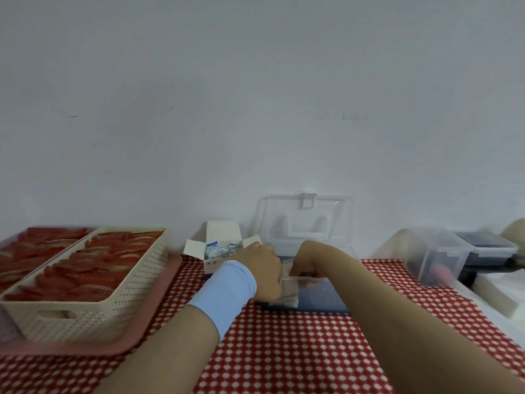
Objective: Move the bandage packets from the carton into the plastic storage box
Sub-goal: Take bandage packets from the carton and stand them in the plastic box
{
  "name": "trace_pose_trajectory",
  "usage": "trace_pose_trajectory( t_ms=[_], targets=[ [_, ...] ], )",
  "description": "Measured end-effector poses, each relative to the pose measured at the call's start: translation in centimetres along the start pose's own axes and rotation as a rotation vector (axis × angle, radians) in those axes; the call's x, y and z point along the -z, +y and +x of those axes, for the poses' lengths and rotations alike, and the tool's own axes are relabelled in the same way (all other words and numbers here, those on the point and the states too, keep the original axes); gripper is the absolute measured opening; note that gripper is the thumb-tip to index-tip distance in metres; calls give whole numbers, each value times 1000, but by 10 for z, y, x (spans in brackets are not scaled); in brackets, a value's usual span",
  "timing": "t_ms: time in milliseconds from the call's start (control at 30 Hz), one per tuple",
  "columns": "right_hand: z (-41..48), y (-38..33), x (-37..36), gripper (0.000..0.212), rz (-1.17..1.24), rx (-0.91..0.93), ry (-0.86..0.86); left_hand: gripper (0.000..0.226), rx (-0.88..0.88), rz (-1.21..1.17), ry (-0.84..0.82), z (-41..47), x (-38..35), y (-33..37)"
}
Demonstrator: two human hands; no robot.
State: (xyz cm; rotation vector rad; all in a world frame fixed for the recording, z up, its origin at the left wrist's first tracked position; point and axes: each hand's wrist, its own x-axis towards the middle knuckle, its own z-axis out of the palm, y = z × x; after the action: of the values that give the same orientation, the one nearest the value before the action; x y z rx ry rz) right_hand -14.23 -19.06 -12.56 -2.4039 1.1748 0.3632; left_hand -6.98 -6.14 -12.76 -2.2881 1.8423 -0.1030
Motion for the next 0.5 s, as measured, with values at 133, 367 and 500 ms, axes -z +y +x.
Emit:
trace_pose_trajectory(
  t_ms=[133,367,500],
  targets=[
    [-3,0,-2,30,-190,18,14,35,5,-22,6,1,0,0],
    [-4,3,0,31,-125,13,31,37,12,-202,59,1,-1,2],
    [-3,5,0,26,13,10,78,37,13,-338,88,-1,-1,3]
  ],
)
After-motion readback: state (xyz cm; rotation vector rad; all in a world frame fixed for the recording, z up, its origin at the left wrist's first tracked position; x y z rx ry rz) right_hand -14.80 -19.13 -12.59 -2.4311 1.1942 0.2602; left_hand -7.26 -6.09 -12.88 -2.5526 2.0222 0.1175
